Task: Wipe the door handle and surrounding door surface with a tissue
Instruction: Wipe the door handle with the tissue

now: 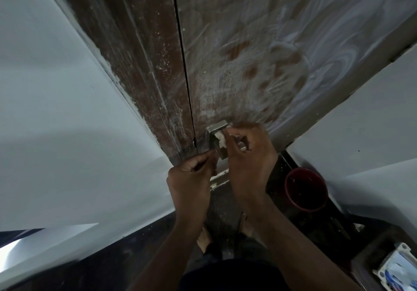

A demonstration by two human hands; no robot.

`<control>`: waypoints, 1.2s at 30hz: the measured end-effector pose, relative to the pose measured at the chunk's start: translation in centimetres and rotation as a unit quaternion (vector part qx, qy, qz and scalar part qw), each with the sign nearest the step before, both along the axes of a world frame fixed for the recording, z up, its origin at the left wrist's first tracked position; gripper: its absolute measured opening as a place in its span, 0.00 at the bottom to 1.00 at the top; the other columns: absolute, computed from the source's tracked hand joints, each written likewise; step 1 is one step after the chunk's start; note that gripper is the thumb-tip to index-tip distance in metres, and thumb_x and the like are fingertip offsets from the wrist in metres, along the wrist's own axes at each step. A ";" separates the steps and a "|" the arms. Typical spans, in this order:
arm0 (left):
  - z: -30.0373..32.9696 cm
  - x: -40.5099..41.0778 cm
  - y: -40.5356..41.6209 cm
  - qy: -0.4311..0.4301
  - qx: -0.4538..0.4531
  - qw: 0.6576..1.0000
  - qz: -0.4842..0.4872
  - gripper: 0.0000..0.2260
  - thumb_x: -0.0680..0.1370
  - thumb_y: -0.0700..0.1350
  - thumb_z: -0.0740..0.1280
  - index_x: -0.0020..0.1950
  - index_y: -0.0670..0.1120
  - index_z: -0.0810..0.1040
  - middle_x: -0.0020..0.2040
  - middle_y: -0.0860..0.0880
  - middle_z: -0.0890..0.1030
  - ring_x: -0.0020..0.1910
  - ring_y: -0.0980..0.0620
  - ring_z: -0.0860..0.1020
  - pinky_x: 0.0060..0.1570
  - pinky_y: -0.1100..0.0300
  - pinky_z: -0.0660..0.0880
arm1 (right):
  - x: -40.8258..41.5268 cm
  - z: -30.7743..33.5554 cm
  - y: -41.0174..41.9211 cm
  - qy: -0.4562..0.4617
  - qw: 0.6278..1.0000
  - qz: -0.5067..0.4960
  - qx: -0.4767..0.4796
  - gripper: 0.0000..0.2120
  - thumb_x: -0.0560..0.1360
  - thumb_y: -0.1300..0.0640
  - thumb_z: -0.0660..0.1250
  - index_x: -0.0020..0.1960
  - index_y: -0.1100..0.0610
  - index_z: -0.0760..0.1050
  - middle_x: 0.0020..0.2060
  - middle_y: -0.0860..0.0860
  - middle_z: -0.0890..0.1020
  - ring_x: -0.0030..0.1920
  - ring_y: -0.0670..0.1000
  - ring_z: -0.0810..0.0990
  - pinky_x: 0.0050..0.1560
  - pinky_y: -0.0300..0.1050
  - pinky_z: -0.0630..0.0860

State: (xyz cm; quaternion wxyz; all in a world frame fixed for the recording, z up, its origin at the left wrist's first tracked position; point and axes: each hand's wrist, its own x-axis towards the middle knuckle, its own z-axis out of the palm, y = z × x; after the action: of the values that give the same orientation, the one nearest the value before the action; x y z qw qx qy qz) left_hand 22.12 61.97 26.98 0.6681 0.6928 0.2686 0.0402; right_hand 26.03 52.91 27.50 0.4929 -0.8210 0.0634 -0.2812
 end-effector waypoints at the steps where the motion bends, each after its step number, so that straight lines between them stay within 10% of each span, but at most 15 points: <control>1: 0.1 0.0 0.1 -0.002 0.003 1.000 0.002 0.07 0.76 0.42 0.76 0.52 0.50 0.88 0.40 0.56 0.88 0.41 0.57 0.87 0.44 0.66 0.80 | -0.1 0.0 0.4 -0.003 1.000 0.008 -0.005 0.03 0.71 0.66 0.75 0.43 0.62 0.81 0.43 0.53 0.82 0.42 0.44 0.80 0.41 0.29 0.75; 36: 1.3 -0.4 -0.7 -0.048 -0.010 0.996 0.073 0.07 0.77 0.43 0.74 0.53 0.52 0.87 0.36 0.58 0.86 0.35 0.61 0.83 0.36 0.71 0.77 | -0.2 1.5 1.0 -0.068 0.987 0.084 -0.121 0.05 0.73 0.66 0.71 0.48 0.63 0.83 0.47 0.55 0.84 0.49 0.52 0.81 0.52 0.29 0.74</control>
State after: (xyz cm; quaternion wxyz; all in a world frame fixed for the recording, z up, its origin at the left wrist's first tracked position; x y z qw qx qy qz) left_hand 21.68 61.31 28.26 0.6821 0.6622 0.2865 0.1194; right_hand 25.85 53.91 28.96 0.4152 -0.8557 -0.0740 -0.2999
